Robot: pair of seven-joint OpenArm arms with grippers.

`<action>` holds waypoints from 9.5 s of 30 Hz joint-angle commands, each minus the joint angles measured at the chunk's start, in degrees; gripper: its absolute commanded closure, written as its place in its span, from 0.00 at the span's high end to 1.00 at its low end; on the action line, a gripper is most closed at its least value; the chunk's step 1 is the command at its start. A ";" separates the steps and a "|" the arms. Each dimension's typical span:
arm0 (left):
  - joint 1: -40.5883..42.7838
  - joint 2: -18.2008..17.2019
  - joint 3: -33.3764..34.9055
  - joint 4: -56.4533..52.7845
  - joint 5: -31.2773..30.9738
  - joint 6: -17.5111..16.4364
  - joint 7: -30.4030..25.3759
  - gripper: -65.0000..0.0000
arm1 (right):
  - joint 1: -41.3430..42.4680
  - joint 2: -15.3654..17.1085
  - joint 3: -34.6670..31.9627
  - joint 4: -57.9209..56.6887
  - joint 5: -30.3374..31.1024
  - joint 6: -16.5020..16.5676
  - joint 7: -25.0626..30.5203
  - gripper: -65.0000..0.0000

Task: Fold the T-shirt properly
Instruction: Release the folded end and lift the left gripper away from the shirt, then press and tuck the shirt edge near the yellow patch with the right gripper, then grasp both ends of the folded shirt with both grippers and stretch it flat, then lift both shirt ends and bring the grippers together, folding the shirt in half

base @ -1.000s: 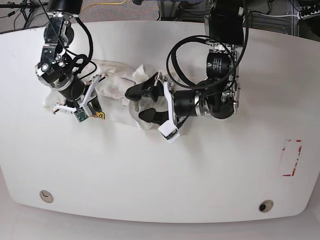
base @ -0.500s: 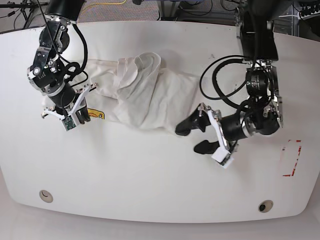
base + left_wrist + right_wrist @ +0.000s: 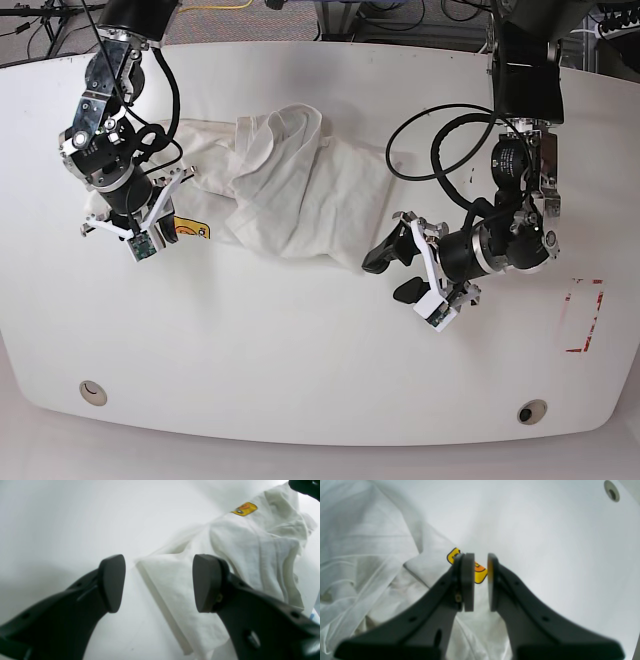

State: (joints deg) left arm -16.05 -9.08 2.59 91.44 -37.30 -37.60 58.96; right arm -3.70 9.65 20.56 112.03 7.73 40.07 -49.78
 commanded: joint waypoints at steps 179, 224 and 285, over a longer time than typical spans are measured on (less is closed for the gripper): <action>11.09 -3.89 -4.83 -19.57 14.84 -2.40 -6.78 0.07 | 1.20 -5.21 32.06 -19.06 34.25 -0.07 -17.61 1.00; 11.26 -3.53 -2.90 -20.01 15.28 -2.40 -6.78 0.07 | 2.96 -9.61 19.22 -24.42 33.81 -0.21 -10.84 0.00; 10.74 8.60 3.08 -28.54 15.19 6.97 -7.05 0.08 | 5.59 -8.20 -24.38 -19.24 26.16 -11.28 11.23 0.24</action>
State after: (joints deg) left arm -6.92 -0.16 4.99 64.60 -31.57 -33.41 42.57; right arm 0.14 1.56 -3.97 93.54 32.91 28.45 -41.93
